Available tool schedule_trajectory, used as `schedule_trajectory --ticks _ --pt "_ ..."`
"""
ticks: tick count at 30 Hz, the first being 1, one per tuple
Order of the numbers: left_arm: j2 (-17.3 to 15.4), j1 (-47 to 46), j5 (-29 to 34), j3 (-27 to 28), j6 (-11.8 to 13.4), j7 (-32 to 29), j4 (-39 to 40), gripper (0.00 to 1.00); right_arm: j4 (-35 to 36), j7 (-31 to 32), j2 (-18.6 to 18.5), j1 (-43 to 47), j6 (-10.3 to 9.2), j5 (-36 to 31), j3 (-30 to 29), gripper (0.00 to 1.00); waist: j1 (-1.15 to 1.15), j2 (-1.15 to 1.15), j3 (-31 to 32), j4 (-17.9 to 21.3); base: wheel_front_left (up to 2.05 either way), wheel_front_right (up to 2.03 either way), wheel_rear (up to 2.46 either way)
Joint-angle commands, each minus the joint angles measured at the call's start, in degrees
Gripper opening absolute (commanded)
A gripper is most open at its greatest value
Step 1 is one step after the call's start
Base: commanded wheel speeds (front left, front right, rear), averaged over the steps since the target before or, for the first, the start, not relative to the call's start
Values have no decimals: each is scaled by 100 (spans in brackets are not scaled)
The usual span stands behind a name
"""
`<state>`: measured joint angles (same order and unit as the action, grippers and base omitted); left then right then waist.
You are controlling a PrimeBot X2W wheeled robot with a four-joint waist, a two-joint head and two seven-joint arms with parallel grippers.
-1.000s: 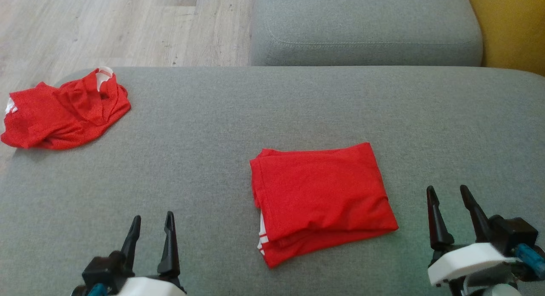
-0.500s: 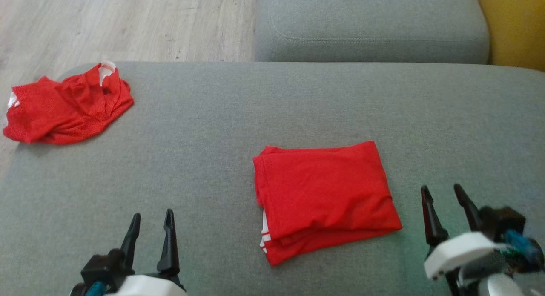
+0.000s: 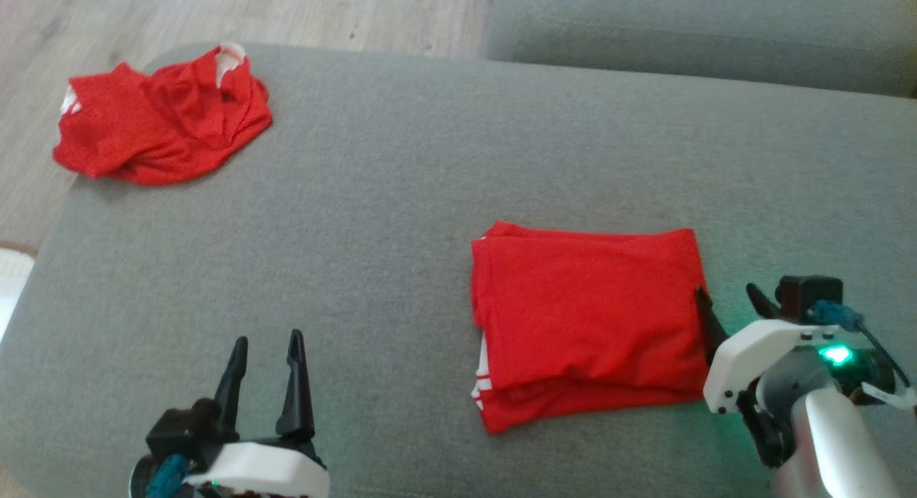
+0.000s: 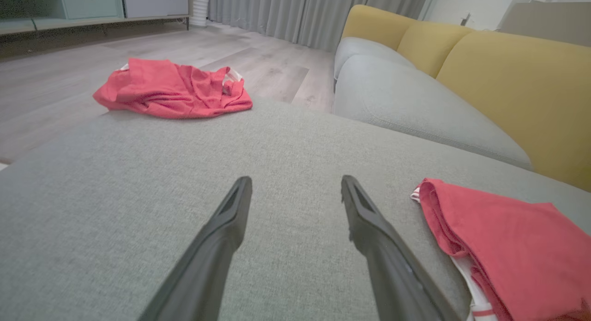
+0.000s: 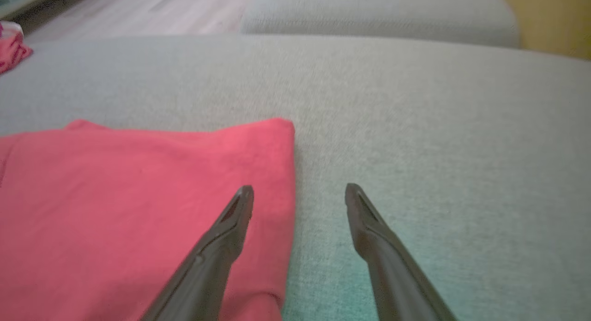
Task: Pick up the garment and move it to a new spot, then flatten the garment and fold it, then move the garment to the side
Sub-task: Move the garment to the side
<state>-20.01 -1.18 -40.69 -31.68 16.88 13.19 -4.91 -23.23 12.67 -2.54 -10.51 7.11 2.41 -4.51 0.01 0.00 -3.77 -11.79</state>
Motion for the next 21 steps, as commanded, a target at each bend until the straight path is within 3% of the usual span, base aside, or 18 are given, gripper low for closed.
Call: schedule_trajectory --ticks 1,11,13,15,16,17,21 --pt "-26 -303 30 201 -29 68 126 100 129 14 -33 -298 37 -29 116 100 -1 0 -122 -121 0 0 0" --pt "78 -362 93 297 -113 139 -15 100 -682 182 -33 -535 37 307 421 100 -1 0 -295 -238 0 0 0" --pt "80 -364 108 317 -118 145 -27 100 -770 168 -33 -567 37 407 584 47 -1 0 -299 -214 0 0 0" --pt "82 -376 127 332 -122 150 -29 100 -838 121 -33 -588 37 529 745 36 -1 0 -306 -179 0 0 0" --pt "84 -384 137 338 -125 152 -27 100 -873 82 -33 -600 37 627 806 23 -1 0 -314 -160 0 0 0" --pt "86 -391 146 341 -131 154 -25 100 -915 33 -33 -614 37 723 847 2 -1 0 -322 -137 0 0 0" --pt "90 -421 191 340 -135 159 -10 100 -1123 -397 -33 -750 37 1030 867 0 -1 0 -377 18 0 0 0"
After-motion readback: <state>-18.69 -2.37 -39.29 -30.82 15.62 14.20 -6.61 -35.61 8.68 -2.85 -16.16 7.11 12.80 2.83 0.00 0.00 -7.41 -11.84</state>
